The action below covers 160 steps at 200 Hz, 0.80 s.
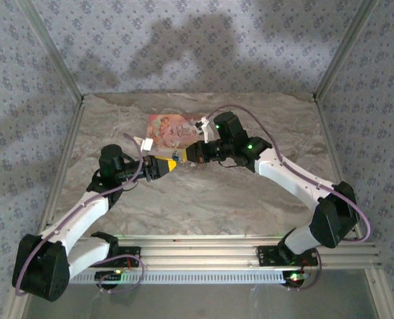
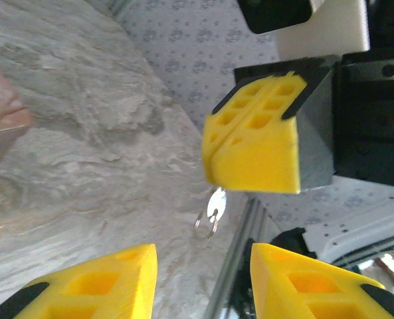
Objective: Unlock the padlock with the key
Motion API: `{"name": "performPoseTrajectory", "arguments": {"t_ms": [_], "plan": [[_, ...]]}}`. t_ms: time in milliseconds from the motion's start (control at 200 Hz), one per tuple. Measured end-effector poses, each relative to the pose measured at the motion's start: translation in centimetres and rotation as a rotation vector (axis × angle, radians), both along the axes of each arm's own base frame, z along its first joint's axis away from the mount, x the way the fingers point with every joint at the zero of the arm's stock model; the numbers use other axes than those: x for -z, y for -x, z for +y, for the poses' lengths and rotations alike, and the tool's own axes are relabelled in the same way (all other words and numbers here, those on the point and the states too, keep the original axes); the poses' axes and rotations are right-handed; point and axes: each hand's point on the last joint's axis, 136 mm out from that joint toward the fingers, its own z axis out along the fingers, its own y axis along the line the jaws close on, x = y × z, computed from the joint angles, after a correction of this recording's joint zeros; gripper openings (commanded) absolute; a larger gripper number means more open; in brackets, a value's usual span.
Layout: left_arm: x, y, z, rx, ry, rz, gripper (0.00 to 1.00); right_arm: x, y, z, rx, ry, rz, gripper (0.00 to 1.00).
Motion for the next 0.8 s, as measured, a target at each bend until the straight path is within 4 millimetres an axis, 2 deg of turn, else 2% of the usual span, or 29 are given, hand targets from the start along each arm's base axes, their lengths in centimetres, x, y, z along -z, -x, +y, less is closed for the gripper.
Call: {"name": "performPoseTrajectory", "arguments": {"t_ms": [375,565,799], "plan": [[0.1,-0.1,-1.3,0.076,0.052,0.041,0.38,-0.6,1.1,0.4,-0.078,-0.025,-0.011,0.00],[0.7,0.3,-2.0,0.114,0.050,0.065,0.28,-0.6,1.1,0.4,-0.077,-0.025,-0.011,0.00],[0.5,0.4,-2.3,0.142,0.052,0.061,0.24,-0.4,0.9,0.4,-0.073,-0.022,-0.010,0.00]]}}
